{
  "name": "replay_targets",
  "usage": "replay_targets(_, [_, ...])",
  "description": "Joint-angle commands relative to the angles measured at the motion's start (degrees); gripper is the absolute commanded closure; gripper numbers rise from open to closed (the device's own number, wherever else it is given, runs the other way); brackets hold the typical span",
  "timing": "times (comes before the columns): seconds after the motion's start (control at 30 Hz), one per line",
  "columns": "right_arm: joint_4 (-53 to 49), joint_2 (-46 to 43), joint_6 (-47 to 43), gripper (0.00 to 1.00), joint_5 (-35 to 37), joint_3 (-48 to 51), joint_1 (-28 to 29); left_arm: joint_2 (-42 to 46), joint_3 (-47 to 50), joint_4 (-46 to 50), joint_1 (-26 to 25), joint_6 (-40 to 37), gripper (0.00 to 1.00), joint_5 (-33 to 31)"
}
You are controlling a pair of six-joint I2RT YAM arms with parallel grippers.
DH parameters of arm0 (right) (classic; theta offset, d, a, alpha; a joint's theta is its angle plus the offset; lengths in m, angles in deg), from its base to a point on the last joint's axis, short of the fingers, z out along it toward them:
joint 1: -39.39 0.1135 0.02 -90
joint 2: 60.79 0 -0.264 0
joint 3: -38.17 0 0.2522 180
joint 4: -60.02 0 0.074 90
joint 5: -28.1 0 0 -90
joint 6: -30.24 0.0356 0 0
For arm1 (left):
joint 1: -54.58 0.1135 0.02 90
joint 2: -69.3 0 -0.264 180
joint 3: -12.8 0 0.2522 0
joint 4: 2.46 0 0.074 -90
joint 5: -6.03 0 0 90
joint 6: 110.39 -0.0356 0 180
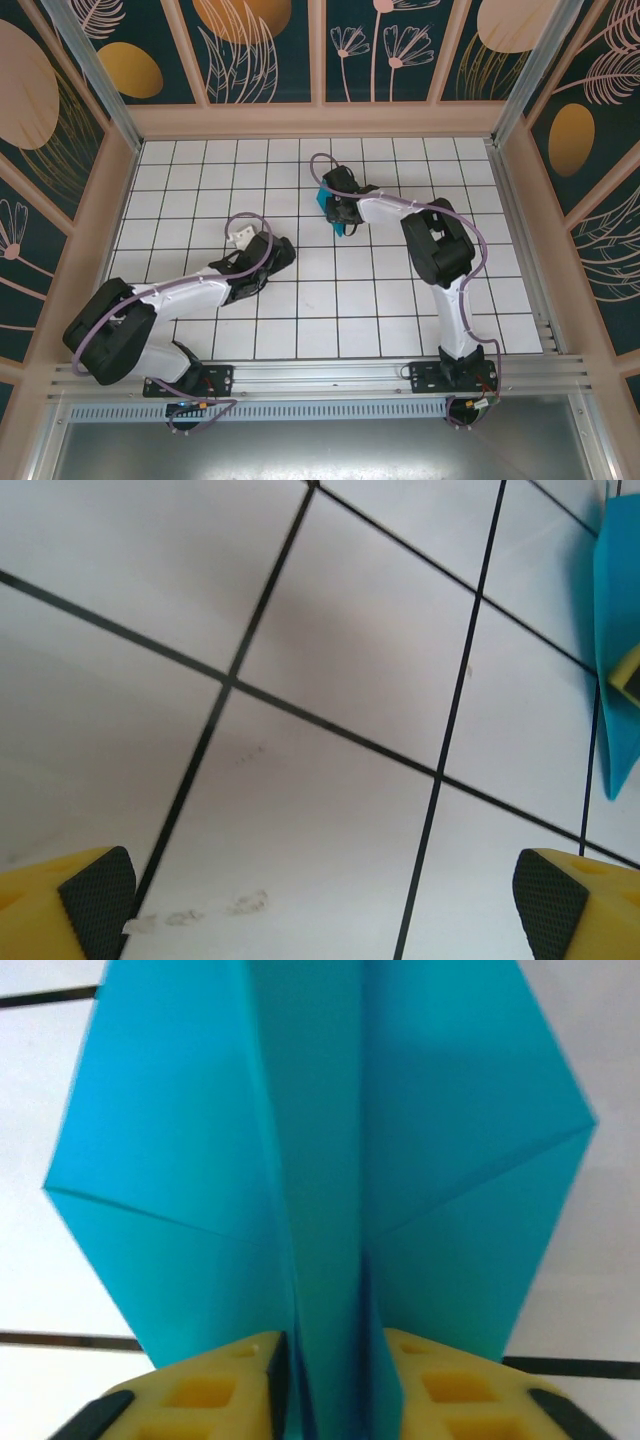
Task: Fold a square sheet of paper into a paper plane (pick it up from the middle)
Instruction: Move the paper plane to the top-center of the table.
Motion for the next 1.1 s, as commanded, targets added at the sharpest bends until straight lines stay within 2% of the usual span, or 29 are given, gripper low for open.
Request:
replay_targets(0.0, [-4.6,-7.9,0.9,0.63,1.8,-3.9,0.3,2.8,-4.3,3.8,2.1,-3.7,0.02,-4.0])
replay_targets(0.27, [-6.5,-19.6,2.0,0.37,7.4,-2.0,-1.6,6.0,-12.2,9.8,7.1,-11.2,0.02,-11.7])
replay_targets(0.37, [-0.9,-26.4,0.2,0.28,11.7,4.8,-2.4,7.4,-13.4,10.6,8.7,-14.0,0.01,-16.6])
replay_targets(0.43, [4.1,-31.5,-2.1,0.21,14.7,10.4,-5.6,8.9,-12.8,9.8,9.8,-16.3,0.01,-20.7])
replay_targets(0.53, [12.6,-39.1,-6.0,0.02,19.2,20.3,-9.1,12.0,-9.3,6.0,11.4,-21.5,0.01,-27.9])
replay_targets(0.67, [21.2,-44.9,-9.1,0.01,23.4,31.3,-15.9,16.2,-0.7,-5.3,13.8,-30.6,0.01,-34.4])
replay_targets(0.73, [24.4,-45.9,-9.0,0.01,24.7,35.8,-19.6,17.4,3.9,-9.9,14.9,-32.3,0.02,-38.5])
replay_targets(0.83, [29.6,-46.1,-8.4,0.01,21.9,43.0,-25.7,18.5,11.1,-20.3,17.4,-37.2,0.01,-41.5])
replay_targets(0.9, [36.5,-46.3,-9.4,0.01,22.3,48.7,-27.8,18.3,15.9,-29.5,19.5,-43.0,0.01,-38.7])
replay_targets(0.97, [41.5,-46.4,-11.3,0.01,23.4,52.8,-28.4,18.3,15.4,-29.3,21.7,-43.5,0.02,-34.5])
replay_targets(1.07, [52.7,-45.3,-14.8,0.01,24.8,59.2,-29.6,16.2,17.7,-37.1,23.6,-49.6,0.01,-32.1])
